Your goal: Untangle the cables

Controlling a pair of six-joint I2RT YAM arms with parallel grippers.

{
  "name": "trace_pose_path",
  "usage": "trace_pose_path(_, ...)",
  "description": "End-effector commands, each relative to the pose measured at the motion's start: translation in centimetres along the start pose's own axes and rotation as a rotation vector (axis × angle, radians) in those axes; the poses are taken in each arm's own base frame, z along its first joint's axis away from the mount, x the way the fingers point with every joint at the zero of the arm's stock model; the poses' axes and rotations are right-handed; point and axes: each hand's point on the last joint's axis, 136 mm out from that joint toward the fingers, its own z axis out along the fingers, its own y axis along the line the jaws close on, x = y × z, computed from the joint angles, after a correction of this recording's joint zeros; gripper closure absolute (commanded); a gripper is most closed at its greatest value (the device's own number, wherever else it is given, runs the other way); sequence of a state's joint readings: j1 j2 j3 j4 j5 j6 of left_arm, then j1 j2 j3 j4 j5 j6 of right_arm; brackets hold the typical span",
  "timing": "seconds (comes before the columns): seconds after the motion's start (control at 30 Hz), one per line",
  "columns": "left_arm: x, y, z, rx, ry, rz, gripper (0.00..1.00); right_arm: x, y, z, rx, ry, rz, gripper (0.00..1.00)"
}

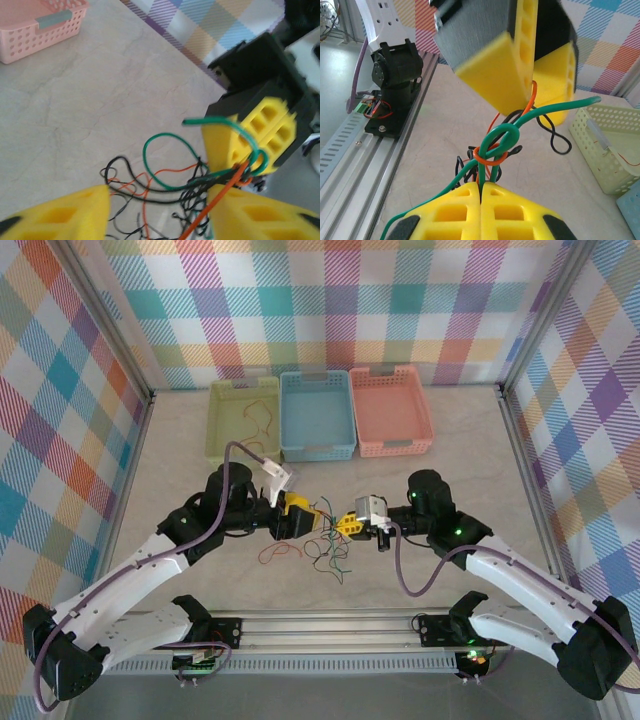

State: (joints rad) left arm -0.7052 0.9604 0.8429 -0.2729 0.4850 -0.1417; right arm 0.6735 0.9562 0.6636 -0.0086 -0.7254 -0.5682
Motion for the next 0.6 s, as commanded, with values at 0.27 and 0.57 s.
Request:
trace_pose_path(0.27,-4.2,2.2,-2.0,-0.187,-0.212,-0.003,1.0,-2.5,1.6,-0.8,-0.096,-0.075,-0.074,1.0)
trace_pose_path(0.57,-4.5,3.7,-0.3,-0.232,-0.151,-0.075,1.0,-2.8,3.0,-0.8,-0.15,-0.097,-0.181,1.0)
